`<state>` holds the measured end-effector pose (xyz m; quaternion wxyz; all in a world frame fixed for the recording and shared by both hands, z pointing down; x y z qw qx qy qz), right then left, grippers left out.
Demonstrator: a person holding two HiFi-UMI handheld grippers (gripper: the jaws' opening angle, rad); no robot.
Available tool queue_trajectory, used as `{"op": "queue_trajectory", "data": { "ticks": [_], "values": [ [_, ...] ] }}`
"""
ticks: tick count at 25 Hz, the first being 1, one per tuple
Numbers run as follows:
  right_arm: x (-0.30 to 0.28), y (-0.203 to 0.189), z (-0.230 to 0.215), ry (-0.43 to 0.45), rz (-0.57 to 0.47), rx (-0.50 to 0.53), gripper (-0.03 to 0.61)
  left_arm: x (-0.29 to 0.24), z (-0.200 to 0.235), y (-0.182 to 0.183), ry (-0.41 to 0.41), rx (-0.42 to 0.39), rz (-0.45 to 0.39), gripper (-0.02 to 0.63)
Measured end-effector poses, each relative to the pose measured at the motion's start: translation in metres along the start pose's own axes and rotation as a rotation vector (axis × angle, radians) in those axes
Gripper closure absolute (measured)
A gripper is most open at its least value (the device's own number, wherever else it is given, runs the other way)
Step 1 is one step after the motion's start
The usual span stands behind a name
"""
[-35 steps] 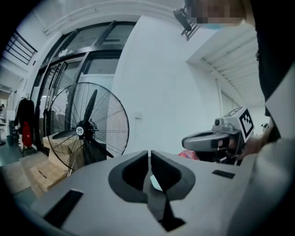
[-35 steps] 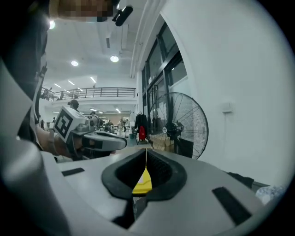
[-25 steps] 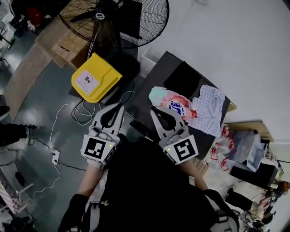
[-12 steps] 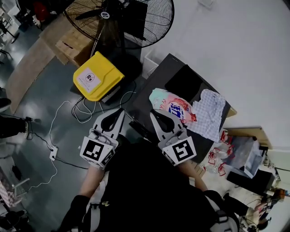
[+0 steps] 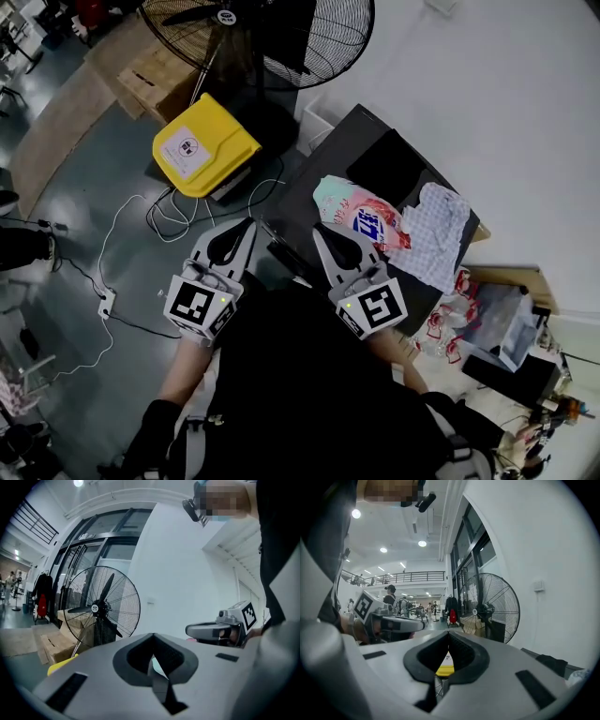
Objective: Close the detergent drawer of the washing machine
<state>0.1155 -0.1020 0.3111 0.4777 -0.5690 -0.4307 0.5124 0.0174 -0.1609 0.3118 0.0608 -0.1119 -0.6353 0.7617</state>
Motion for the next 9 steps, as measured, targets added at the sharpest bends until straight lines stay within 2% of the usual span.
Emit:
{"op": "queue_trajectory", "data": {
  "ticks": [9],
  "values": [
    [-0.015,0.001,0.008,0.016,0.013,-0.019,0.563,0.009,0.015,-0.010,-0.010,0.050,0.010,0.603]
  ]
}}
Point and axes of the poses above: the fingertips, and each gripper's own axes: x backward along the fingers, z to its left, y out of its top, the point moved 1 cm from there along x, backward along the fingers, and after that the axes turned 11 degrees about -y, right-handed, at the moved point
